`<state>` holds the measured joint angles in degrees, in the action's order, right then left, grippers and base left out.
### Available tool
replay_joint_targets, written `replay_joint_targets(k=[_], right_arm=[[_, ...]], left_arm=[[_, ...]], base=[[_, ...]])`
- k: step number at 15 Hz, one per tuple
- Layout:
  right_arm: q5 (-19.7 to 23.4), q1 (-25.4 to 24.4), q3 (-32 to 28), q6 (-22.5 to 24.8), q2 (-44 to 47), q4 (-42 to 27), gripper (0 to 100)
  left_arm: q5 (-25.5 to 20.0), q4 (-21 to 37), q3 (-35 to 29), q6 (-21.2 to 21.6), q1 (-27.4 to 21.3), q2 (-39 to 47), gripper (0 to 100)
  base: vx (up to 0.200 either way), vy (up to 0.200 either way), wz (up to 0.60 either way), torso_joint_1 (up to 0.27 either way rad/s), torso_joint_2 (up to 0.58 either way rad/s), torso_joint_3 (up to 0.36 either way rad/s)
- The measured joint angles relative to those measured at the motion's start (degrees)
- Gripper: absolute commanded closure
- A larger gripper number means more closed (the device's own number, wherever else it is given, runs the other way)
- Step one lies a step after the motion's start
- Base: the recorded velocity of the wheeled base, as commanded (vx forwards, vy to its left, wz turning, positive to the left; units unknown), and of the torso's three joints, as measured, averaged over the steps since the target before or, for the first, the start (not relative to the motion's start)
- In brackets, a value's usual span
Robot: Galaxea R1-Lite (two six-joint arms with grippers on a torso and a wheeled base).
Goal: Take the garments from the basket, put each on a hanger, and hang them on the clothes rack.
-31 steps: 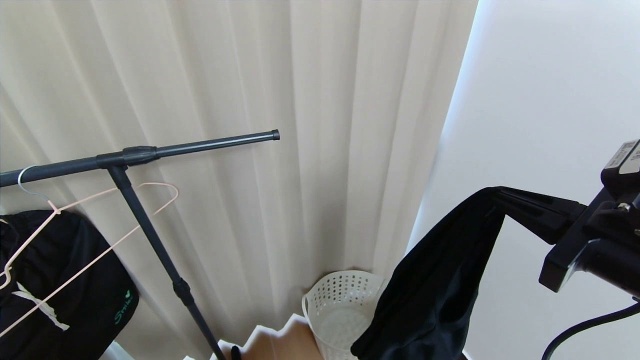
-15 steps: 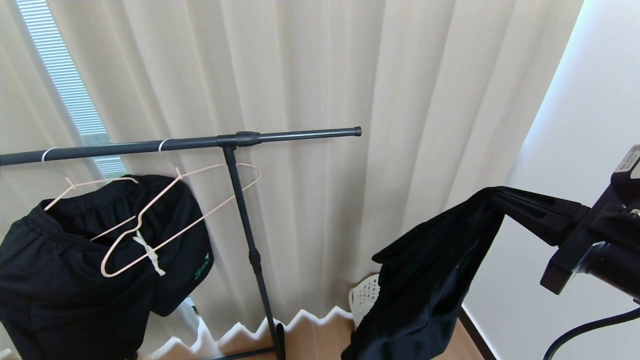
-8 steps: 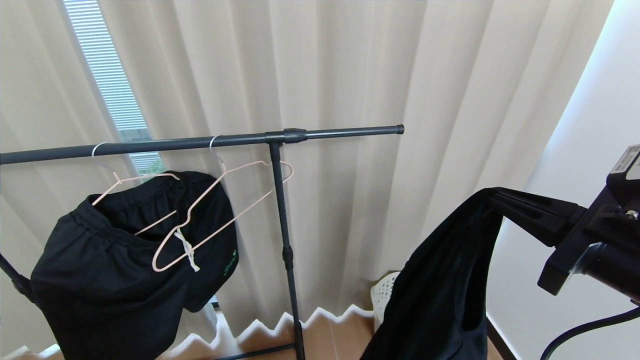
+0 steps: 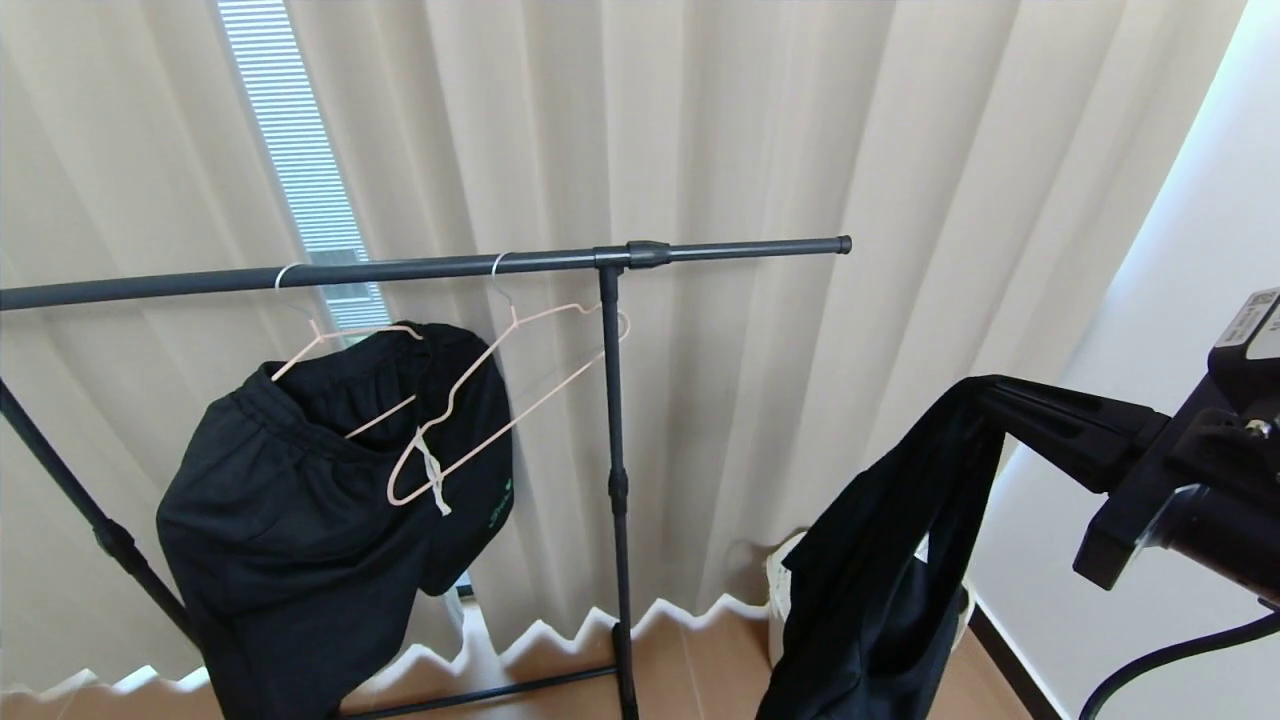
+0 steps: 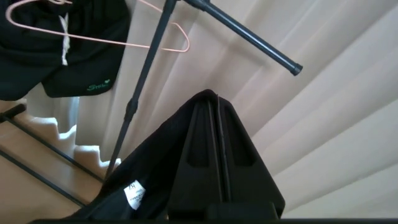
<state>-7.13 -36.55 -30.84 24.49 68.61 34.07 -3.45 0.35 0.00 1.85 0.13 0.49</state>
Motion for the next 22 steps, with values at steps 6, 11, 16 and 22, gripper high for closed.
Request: replay_joint_targets(k=[6,11,16,22], right_arm=[[0.02,0.0,-0.02,0.02,0.02,-0.05,100],[0.02,0.0,0.0,0.0,0.13,0.16,100],[-0.12,0.11,-0.18,0.0,0.1,0.05,100],[-0.17,1.35,0.09,0.17,-0.06,0.05,100]], left_arm=[[0.06,0.05,0.0,0.02,-0.04,0.0,0],[0.01,-0.04,0.0,0.0,-0.04,0.04,0],[0.06,0.02,0.0,-0.16,0.0,0.04,0],[0.0,0.07,0.0,0.71,-0.02,0.04,0]], base=[[-0.1,0.1,0.0,-0.002,0.0,0.006],[-0.04,0.0,0.0,0.004,0.0,0.0],[0.0,0.0,0.6,0.008,0.01,0.001],[0.0,0.0,0.0,0.0,0.0,0.0]])
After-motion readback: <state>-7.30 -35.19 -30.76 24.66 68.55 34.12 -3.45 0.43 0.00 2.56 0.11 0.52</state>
